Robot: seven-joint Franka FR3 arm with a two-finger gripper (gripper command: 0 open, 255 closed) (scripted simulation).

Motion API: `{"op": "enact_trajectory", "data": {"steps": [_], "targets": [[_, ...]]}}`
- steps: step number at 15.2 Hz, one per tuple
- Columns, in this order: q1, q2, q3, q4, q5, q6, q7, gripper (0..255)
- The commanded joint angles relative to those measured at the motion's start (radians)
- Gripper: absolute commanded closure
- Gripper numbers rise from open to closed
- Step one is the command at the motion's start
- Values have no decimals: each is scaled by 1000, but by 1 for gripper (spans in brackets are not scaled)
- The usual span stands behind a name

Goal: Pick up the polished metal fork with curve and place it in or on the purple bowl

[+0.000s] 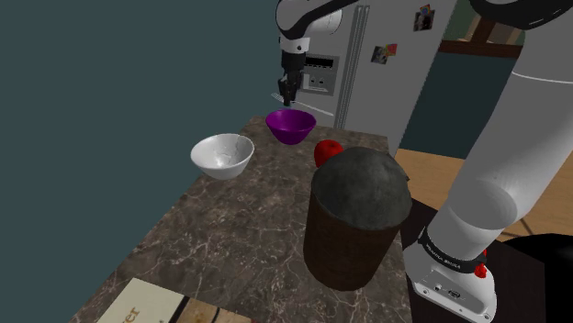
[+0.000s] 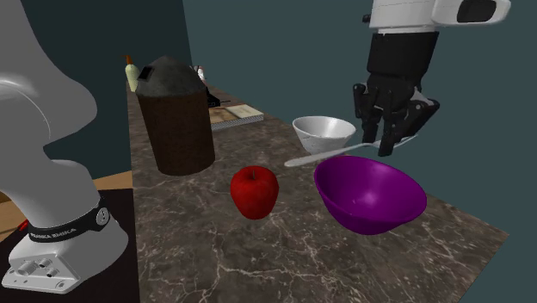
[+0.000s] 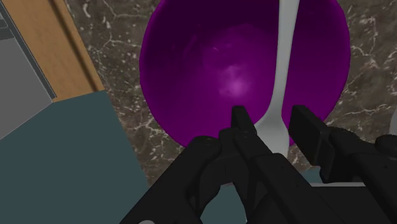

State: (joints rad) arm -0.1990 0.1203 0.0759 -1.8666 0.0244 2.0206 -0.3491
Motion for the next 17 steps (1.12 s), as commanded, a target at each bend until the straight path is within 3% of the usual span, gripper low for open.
{"op": "enact_trajectory", "data": {"steps": [1, 10, 17], "targets": [[-1, 6, -1, -19, 0, 26, -3, 255], [0, 49, -1, -93, -2, 143, -4, 255], [0, 49, -1, -93, -2, 143, -4, 255]]}}
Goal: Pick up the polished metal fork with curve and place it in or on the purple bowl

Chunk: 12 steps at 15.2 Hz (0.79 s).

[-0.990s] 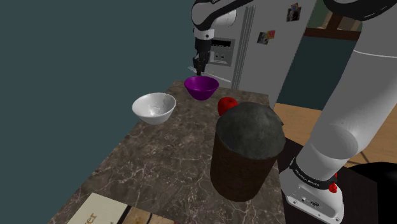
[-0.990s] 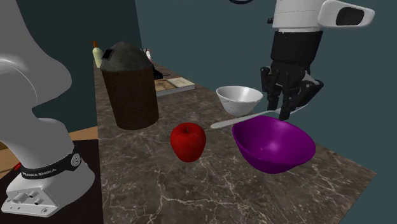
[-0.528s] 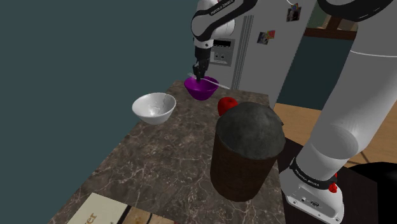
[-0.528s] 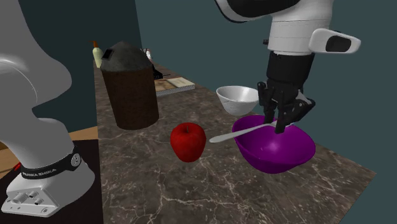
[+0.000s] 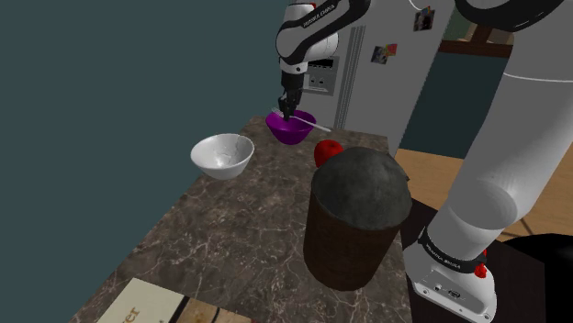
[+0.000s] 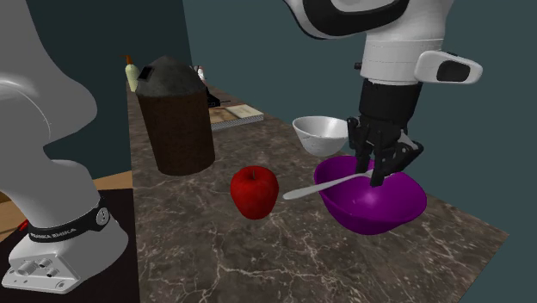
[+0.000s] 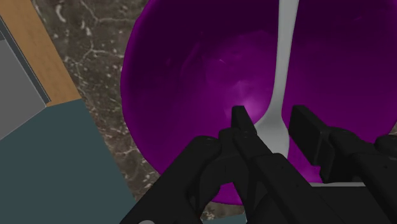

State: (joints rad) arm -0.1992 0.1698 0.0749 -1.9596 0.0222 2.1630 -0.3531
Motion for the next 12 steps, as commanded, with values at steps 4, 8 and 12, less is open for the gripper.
{"op": "enact_trajectory", "data": {"steps": [4, 8, 12], "targets": [[0, 0, 0, 0, 0, 0, 0, 0], [-1, -14, 0, 16, 1, -30, -1, 0], [-3, -49, -1, 67, 3, -116, -2, 0]]}}
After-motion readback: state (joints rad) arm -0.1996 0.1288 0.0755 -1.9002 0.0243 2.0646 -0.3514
